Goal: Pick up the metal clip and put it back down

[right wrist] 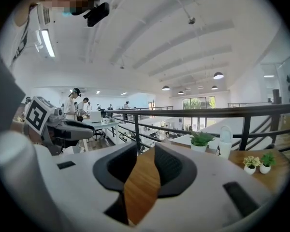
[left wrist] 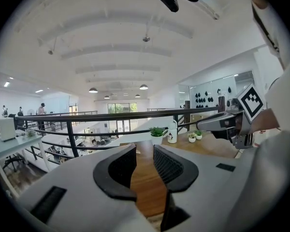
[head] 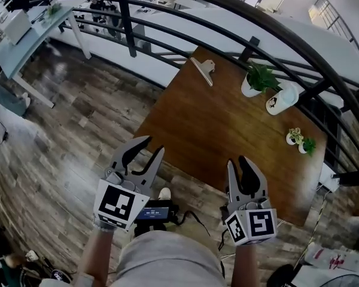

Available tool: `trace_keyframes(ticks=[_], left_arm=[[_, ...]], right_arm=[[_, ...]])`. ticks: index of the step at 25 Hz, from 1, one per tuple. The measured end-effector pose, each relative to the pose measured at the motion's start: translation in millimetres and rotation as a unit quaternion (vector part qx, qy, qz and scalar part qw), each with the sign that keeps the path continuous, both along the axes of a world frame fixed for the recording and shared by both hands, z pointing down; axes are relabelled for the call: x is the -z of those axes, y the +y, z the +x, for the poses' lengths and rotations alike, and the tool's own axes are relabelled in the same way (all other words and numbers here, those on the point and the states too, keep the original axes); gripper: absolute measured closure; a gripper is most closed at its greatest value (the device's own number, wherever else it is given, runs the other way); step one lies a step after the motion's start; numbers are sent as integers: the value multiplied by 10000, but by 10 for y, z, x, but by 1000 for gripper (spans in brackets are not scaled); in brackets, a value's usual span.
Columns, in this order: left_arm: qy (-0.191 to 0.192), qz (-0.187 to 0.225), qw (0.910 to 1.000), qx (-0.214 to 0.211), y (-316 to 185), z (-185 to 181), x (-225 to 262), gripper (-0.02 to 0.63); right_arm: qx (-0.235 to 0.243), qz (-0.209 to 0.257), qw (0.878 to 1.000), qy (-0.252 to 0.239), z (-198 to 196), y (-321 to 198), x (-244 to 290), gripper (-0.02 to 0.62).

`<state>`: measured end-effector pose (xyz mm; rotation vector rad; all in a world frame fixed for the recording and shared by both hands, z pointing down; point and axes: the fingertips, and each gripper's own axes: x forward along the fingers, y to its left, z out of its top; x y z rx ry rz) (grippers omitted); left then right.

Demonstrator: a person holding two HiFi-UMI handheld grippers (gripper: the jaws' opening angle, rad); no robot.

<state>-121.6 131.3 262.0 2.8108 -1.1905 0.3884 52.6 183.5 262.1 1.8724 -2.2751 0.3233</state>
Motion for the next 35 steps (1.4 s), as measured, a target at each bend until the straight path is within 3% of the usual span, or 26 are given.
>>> trace_keyframes(ticks=[20,35], left_arm=[[-41,94,9999,12,-292,45,-52,491],[-48,-82,10000,-15,-1131,261,-188,491]], right_arm=[[49,88,9999,93,79,-329,18,472],[116,-111,9998,92,297,-1229,-163,472]])
